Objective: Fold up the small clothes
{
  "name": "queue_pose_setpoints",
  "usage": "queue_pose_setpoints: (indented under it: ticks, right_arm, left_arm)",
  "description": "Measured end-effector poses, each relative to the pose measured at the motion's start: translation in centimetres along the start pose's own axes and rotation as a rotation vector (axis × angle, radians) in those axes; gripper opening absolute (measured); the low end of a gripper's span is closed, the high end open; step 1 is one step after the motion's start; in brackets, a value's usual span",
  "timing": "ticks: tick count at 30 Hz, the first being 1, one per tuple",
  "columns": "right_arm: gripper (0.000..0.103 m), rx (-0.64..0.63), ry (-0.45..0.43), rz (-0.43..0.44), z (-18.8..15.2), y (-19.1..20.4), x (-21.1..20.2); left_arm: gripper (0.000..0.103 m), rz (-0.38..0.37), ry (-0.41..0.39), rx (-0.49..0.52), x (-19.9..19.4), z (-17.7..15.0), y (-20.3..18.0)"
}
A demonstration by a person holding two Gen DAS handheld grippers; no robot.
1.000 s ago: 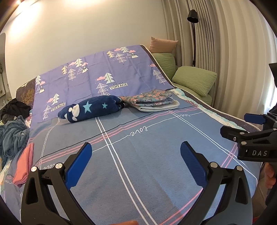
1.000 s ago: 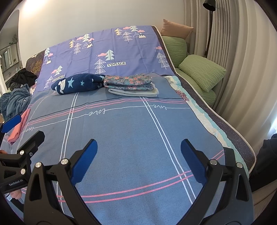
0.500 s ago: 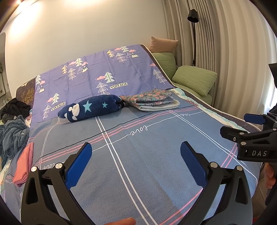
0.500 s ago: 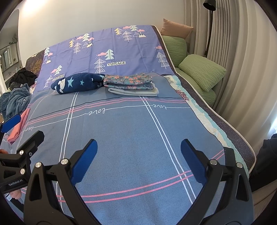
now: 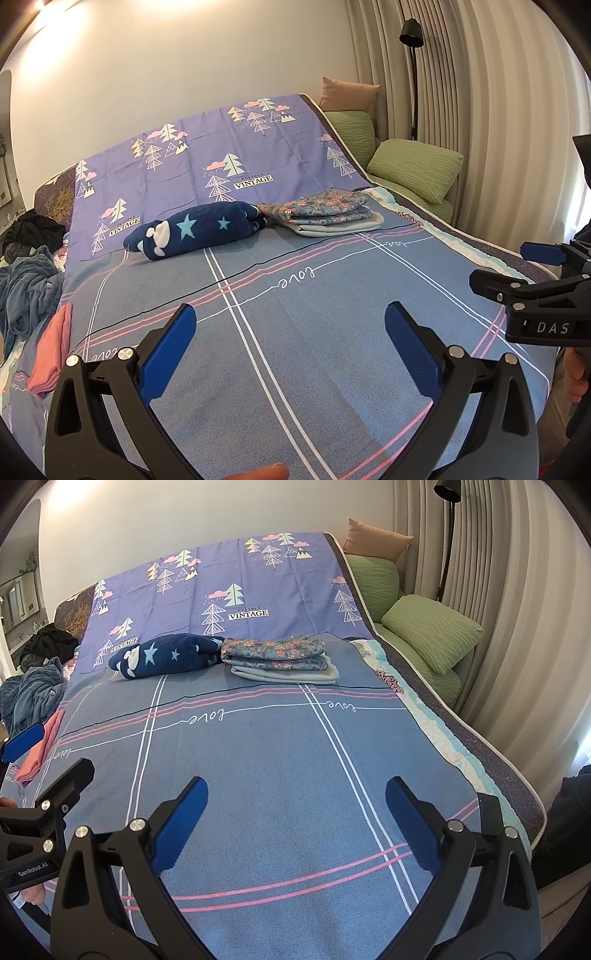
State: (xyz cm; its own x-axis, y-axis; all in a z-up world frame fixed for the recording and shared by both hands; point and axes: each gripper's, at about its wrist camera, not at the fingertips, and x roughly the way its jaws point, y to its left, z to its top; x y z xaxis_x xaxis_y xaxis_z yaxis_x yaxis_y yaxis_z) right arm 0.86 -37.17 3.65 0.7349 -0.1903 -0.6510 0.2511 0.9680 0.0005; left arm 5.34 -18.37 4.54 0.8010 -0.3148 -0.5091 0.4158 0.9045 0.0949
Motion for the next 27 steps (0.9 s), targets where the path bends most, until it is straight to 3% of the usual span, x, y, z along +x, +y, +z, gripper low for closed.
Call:
queue_pose_setpoints:
  ticks: [27]
  right_arm:
    - [0.099,-0.001,0.005,0.000,-0.03,0.00,0.29]
  left_arm:
    - [0.102,0.012,0.009,0.000,0.18,-0.47,-0.24]
